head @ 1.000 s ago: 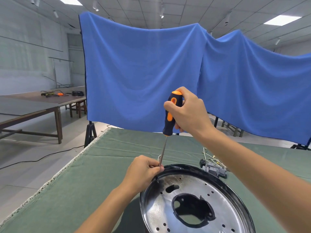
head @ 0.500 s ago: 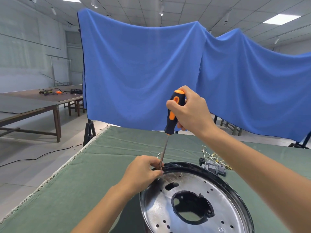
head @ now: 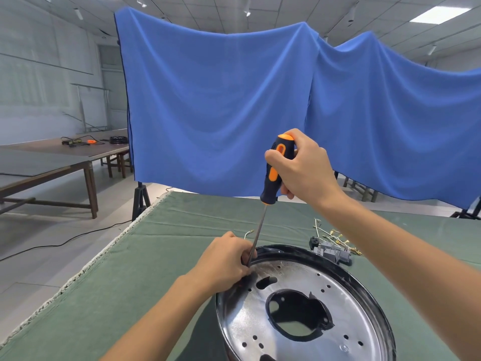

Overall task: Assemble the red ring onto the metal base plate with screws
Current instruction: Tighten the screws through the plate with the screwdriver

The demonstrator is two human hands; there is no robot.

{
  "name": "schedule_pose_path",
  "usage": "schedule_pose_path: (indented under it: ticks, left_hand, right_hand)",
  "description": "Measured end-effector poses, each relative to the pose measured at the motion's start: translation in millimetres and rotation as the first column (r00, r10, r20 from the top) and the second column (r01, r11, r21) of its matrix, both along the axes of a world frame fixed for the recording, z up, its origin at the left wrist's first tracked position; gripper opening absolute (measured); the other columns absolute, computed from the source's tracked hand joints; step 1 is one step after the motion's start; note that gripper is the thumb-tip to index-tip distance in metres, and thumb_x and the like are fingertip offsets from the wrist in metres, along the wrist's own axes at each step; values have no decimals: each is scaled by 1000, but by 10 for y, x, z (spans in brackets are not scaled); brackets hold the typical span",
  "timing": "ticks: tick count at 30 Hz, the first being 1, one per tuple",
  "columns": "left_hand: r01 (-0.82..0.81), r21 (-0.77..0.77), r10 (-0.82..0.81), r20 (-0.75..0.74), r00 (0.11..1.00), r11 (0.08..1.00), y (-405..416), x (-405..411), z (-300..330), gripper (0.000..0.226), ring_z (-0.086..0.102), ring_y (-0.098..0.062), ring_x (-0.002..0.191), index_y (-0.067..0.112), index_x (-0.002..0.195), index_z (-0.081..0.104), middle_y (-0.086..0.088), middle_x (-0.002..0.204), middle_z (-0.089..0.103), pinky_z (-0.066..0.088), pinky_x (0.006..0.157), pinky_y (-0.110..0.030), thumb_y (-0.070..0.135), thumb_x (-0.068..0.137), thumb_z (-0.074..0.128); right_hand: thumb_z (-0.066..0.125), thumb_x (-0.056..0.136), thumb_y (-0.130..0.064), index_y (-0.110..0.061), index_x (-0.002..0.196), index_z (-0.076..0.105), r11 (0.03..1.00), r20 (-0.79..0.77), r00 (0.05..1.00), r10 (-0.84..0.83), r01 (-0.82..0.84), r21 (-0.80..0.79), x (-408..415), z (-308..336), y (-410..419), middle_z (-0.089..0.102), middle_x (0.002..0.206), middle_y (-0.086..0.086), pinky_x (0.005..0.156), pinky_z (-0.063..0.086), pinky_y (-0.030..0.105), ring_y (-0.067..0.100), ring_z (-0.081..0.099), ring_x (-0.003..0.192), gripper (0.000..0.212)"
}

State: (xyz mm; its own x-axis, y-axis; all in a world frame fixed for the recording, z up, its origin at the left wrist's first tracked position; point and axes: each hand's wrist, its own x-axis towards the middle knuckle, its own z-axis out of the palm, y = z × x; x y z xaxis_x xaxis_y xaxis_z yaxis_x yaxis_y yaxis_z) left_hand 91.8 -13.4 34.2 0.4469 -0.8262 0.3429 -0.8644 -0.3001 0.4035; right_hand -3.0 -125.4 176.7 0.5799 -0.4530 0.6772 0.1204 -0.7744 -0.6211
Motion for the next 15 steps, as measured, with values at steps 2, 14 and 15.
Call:
schedule_pose_path:
  ticks: [2,14,15]
  left_hand:
    - [-9,47,6,50,999,999,-17,3,-2,20,50,-17,101,15,99,68,3,89,68,45,83,-34,14,79,68]
    - [2,128,-25,179,983,992,-82,-31,-31,19,50,-23,98,14,102,62,0,91,65,38,75,-32,11,84,55]
    - [16,111,-33,145,989,994,-86,-35,-44,19,49,-22,96,14,102,63,-1,89,65,40,75,-31,11,85,55]
  right_hand:
    - [61,80,-19,-22,74,46,1000,5,1000,-2,1,13,-14,-9,-26,62,70,15,32,38,20,18,54,45,17]
    - [59,78,-22,-23,68,44,985,155,979,-129,109,131,-248,-123,-352,54,56,2,32,32,17,13,46,34,18]
    - [58,76,-24,-25,66,43,978,182,970,-162,133,161,-282,-153,-398,51,54,-1,35,32,18,16,46,36,18]
